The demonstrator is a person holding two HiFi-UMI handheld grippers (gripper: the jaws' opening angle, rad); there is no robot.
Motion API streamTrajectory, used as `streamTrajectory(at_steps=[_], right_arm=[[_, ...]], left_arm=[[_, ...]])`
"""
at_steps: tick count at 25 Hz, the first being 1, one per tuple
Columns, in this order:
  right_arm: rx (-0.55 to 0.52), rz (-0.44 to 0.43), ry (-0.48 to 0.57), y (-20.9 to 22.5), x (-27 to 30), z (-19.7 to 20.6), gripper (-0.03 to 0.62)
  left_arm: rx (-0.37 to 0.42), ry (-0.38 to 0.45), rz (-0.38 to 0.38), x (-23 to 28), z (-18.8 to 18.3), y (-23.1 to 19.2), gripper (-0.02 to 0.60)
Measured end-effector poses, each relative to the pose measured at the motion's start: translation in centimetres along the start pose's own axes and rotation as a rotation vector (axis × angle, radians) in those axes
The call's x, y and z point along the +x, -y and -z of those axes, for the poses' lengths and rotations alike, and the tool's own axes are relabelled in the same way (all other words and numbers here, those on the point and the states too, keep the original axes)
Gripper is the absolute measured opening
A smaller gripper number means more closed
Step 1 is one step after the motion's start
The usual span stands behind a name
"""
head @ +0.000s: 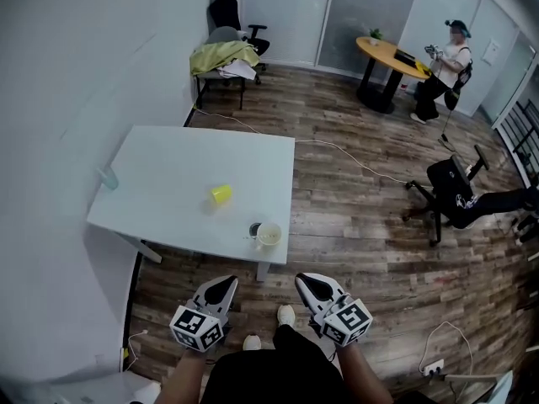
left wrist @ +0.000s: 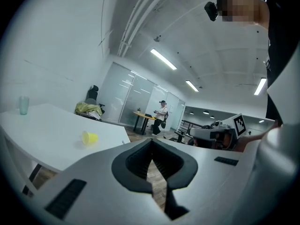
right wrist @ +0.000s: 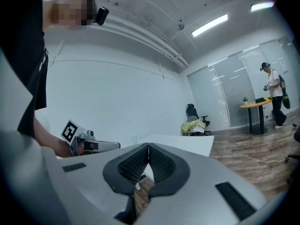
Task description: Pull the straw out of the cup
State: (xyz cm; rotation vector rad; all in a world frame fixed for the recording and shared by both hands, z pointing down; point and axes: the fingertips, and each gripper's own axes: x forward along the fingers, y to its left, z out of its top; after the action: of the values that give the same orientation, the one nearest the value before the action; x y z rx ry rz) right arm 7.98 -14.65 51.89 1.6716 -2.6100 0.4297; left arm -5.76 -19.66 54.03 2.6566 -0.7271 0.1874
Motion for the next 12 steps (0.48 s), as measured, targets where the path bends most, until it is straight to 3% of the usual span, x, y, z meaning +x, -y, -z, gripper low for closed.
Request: streamTrajectory(at_steps=[12], right_arm=[[-0.027, -0.14, -0.059, 6.7, 4.6, -0.9, 0.021]], left_arm=[[-0.015, -0.011, -0.149, 6.3, 0.1, -2.4, 0.015]])
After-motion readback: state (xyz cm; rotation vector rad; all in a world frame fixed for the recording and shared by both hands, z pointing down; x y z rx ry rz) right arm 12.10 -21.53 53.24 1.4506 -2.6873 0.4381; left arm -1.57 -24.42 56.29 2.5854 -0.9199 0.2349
